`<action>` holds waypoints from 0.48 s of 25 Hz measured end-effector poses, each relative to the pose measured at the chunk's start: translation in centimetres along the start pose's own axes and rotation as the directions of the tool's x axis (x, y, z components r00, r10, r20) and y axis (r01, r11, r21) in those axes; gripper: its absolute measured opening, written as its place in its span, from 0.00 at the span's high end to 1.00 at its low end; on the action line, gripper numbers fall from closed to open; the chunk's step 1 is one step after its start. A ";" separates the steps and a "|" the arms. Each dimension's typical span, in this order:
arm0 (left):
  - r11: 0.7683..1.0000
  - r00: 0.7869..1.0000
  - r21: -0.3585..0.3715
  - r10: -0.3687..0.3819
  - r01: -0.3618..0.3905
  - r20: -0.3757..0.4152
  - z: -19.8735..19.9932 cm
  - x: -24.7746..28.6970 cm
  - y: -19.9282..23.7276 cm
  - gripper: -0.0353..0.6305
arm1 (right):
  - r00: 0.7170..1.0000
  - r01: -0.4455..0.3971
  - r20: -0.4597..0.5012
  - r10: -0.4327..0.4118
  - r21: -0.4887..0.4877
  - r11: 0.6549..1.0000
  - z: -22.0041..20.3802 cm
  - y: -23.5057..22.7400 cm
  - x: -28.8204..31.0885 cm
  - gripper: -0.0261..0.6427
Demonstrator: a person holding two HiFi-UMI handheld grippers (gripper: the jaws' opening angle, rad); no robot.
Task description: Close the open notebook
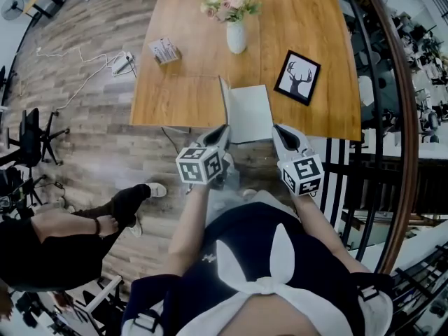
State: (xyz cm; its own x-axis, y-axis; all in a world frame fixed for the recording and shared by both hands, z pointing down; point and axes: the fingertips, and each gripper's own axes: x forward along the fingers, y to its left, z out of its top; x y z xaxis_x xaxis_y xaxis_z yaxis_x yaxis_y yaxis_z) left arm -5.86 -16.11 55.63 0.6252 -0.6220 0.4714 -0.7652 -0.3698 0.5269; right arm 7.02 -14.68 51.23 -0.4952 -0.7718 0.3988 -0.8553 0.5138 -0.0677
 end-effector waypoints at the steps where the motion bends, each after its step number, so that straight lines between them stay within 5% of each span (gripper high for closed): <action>1: 1.000 1.000 0.003 -0.006 0.006 -0.003 0.1 0.0 -0.3 0.89 | 1.000 0.005 0.000 -0.005 0.001 1.000 0.1 0.0 -0.2 0.96; 12: 0.997 0.997 0.061 -0.052 0.055 -0.049 -0.1 1.9 -2.3 0.88 | 0.998 0.058 -0.002 -0.058 0.030 0.998 -0.4 -1.4 -1.3 0.96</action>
State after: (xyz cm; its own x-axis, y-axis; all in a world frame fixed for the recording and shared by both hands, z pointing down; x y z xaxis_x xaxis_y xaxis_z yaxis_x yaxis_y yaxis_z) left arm -2.88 -16.37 55.40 0.6710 -0.5671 0.4776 -0.7376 -0.4446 0.5082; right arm 8.97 -14.24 51.15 -0.4449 -0.7995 0.4035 -0.8866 0.4569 -0.0723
